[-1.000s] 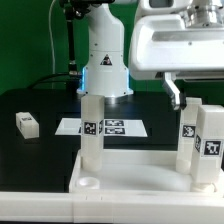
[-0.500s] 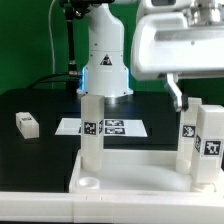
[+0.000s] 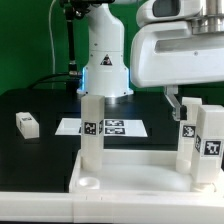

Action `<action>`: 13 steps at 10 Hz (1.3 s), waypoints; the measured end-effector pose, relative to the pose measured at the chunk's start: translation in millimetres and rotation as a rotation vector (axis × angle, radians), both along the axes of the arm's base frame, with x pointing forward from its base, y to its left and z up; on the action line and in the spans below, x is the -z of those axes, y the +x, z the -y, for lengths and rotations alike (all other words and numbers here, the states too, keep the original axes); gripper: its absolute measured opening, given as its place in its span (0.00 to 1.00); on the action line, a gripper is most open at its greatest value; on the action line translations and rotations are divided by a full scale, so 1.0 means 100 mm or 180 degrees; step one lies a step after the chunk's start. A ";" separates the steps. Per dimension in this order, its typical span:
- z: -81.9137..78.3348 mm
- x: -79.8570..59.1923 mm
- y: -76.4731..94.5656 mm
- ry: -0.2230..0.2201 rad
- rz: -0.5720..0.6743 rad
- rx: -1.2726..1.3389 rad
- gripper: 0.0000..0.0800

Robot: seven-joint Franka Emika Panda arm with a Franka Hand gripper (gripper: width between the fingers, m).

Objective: Assemble desk

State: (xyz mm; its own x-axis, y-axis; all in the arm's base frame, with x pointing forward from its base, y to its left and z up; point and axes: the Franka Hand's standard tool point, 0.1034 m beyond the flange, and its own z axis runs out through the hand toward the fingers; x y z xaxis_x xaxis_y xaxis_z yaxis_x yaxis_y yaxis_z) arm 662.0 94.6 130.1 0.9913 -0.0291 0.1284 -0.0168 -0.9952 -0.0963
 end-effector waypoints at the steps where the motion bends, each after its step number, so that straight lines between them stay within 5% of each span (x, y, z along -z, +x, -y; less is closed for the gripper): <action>1: 0.03 0.02 0.00 0.0008 -0.0207 -0.0024 0.81; 6: -0.01 0.08 0.04 -0.0007 -0.0202 -0.0042 0.78; 7: -0.02 0.10 0.02 -0.0007 -0.0207 -0.0044 0.55; 8: -0.01 0.10 0.03 -0.0007 -0.0207 -0.0039 0.55; 9: 0.00 0.10 0.03 -0.0008 -0.0206 -0.0036 0.36; 13: 0.00 0.10 0.03 0.0007 -0.0220 0.0111 0.36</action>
Offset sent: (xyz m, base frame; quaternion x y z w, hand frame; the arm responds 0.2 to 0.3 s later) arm 0.0018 0.0040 -0.0026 -0.0056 -0.0042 0.0011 1.0000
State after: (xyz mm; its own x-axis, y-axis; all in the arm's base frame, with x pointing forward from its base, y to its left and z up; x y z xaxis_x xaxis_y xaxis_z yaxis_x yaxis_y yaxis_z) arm 664.9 94.3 120.6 0.9962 -0.0639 0.0597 -0.0580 -0.9937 -0.0960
